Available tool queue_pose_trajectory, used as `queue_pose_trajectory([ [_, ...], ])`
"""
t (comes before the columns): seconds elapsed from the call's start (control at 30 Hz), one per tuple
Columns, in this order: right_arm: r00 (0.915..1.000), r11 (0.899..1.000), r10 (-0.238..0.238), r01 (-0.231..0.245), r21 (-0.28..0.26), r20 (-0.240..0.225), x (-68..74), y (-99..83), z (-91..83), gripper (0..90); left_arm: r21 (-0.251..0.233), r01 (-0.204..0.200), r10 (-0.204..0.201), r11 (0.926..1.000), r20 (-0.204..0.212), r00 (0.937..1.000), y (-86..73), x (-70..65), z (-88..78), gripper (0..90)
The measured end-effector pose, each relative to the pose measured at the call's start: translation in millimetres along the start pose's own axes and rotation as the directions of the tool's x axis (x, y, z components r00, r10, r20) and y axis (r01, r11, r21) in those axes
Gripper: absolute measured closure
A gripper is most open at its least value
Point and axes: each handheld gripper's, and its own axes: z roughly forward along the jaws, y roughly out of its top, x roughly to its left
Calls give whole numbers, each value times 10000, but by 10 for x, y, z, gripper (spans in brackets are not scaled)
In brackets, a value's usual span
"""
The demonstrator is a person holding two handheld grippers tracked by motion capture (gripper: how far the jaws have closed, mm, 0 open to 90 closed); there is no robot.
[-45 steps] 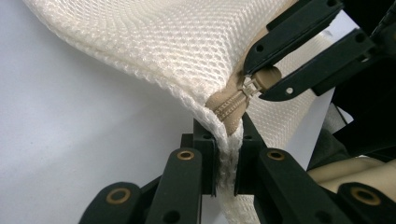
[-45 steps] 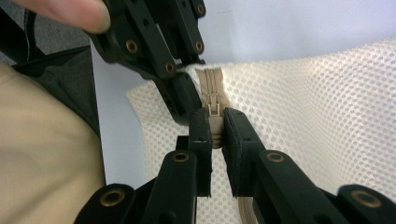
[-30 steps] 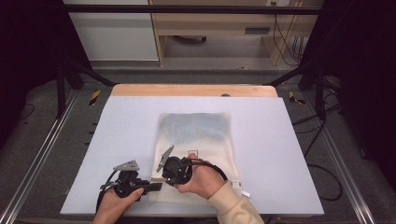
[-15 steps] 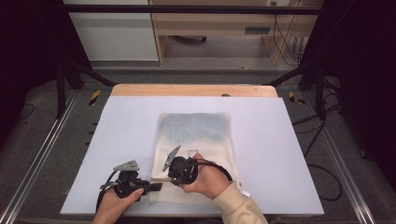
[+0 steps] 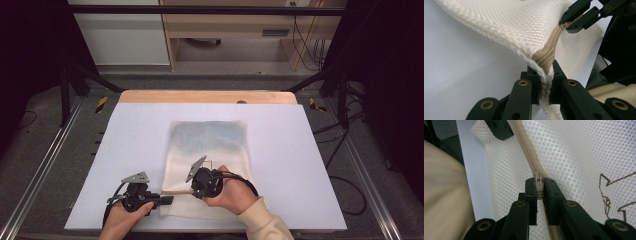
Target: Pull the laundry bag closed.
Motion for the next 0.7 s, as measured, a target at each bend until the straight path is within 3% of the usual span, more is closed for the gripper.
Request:
queue_pose_trajectory([
  [0.7,9995,9969,-177,197,-765,259,25,-146,14,820,85,-169,169,9998,-63,9998,0,-29,8,821],
])
